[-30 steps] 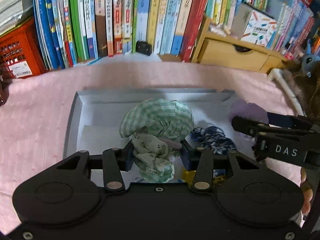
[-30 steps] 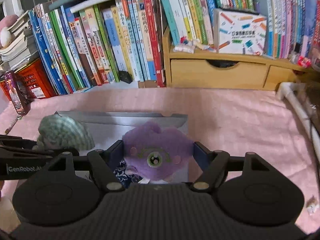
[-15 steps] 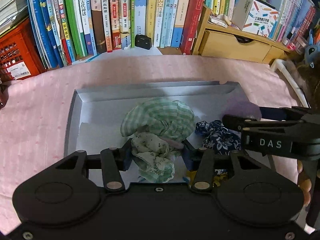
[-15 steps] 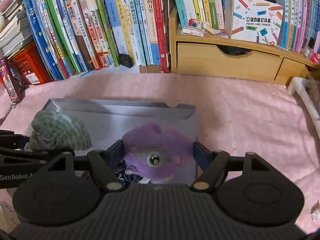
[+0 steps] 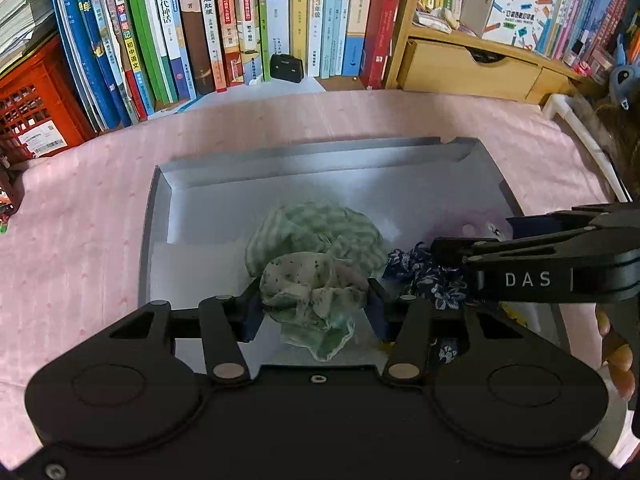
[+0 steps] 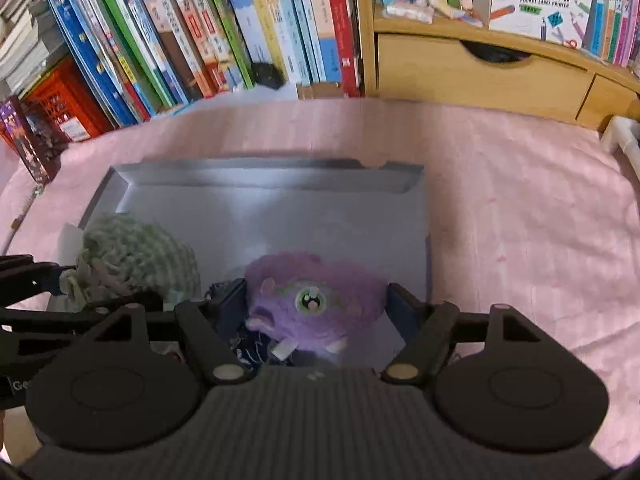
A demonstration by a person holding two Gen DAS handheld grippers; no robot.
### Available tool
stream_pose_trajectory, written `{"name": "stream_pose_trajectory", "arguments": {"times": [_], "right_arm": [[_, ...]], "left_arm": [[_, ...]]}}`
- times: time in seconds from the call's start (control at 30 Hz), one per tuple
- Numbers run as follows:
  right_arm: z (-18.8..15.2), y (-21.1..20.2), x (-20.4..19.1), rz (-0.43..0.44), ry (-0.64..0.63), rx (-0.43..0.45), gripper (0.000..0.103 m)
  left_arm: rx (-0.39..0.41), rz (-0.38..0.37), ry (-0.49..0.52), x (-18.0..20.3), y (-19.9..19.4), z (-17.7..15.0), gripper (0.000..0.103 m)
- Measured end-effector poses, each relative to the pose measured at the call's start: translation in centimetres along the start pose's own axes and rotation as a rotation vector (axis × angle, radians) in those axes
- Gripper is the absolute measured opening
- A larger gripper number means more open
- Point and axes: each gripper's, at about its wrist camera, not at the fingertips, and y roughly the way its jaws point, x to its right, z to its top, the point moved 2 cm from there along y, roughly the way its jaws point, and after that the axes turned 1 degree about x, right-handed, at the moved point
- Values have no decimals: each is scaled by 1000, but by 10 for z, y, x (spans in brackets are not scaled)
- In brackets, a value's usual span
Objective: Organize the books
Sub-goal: 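Lower the cloth into the tray and open the left tool while the right tool releases the plush fish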
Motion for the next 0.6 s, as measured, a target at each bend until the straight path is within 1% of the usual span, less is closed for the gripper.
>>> {"name": "stream_pose_trajectory", "arguments": {"times": [0.2, 0.3, 0.37, 0.43, 0.53, 0.6], "right_arm": [[-4, -2, 4, 10, 21, -25, 76], [-6, -3, 4, 8, 15, -34, 76], [-7, -2, 3, 7, 16, -38, 76], [-8, -2, 4, 10, 23, -39, 76], [-10, -3, 4, 11, 25, -36, 75], [-10, -3, 5, 15, 30, -31, 78]], "left_arm": [[-13, -6, 6, 0, -2, -3, 49], [-44, -29, 9, 2, 0, -6, 49], [-77, -47, -14, 1, 4, -9, 49], [-97, -41, -44, -1, 9, -12, 49], [-105, -38, -65, -3, 14, -16, 49], [-100, -42, -73, -5, 13, -16, 50]]}}
